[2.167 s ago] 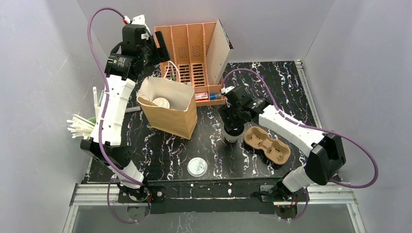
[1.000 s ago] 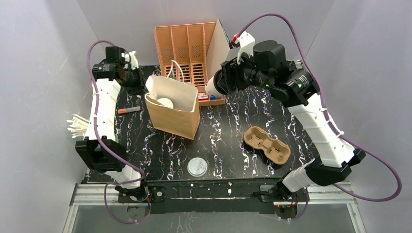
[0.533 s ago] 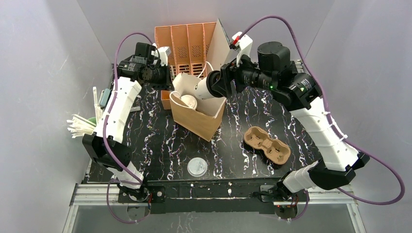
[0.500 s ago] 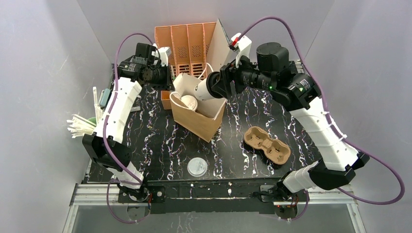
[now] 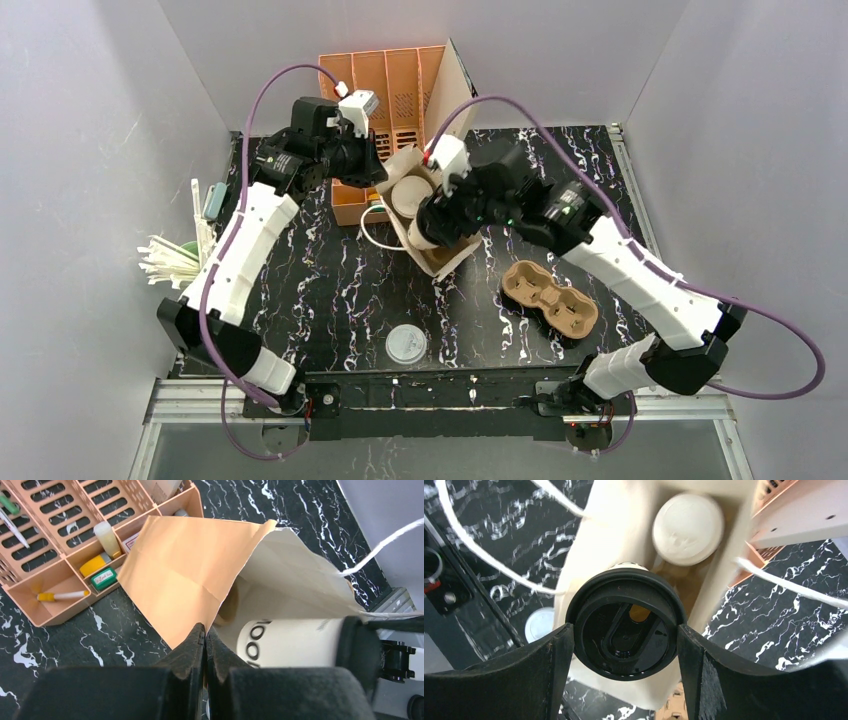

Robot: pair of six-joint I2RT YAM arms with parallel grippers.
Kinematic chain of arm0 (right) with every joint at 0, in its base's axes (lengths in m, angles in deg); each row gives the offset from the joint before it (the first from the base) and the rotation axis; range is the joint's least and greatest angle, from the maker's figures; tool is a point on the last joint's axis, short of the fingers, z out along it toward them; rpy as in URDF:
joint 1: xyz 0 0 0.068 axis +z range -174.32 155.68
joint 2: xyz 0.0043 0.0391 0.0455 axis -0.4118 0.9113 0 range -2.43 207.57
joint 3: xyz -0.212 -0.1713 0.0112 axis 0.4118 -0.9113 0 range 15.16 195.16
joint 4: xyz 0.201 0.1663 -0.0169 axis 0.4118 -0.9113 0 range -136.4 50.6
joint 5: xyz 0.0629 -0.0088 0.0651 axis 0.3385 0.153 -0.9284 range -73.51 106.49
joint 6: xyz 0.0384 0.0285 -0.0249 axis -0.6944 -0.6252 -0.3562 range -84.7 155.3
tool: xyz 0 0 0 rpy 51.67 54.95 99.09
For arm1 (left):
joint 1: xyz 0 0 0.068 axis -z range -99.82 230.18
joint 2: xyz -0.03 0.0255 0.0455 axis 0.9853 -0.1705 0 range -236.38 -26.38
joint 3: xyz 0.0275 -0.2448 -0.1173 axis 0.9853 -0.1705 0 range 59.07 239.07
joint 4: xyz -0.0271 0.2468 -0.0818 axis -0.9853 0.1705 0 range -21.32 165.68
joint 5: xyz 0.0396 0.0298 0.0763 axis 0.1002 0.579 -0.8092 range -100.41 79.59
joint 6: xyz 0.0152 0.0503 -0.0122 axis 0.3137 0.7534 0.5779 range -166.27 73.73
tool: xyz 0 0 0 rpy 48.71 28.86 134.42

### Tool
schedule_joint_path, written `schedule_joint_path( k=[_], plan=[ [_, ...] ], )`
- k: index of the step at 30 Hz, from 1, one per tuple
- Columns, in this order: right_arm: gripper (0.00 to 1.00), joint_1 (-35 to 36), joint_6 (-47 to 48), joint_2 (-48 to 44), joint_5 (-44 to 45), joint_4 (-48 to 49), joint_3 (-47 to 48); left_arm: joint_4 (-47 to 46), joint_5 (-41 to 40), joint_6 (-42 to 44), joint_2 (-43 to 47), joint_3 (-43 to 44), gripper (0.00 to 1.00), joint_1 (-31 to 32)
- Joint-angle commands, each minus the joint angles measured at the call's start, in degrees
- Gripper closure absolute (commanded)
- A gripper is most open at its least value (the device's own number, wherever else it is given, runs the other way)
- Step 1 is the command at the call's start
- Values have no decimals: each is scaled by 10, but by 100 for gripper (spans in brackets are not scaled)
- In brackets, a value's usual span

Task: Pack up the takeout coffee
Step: Place the coffee cup on the cup tray.

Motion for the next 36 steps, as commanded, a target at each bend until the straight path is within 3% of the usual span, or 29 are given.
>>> schedule_joint_path(
  k=[1,14,25,36],
  plan=[
    [50,56,32,-25,115,34,-44,-51,-5,2,54,-26,100,20],
    [50,114,61,-70,251,122,-179,-69,15,-4,61,-66,100,46],
    [52,114,40,-83,275,96,-227,-87,17,-36,81,-87,100,58],
    [53,114,34,-122,291,151,-314,-100,52,-45,83,-120,100,66]
  ],
)
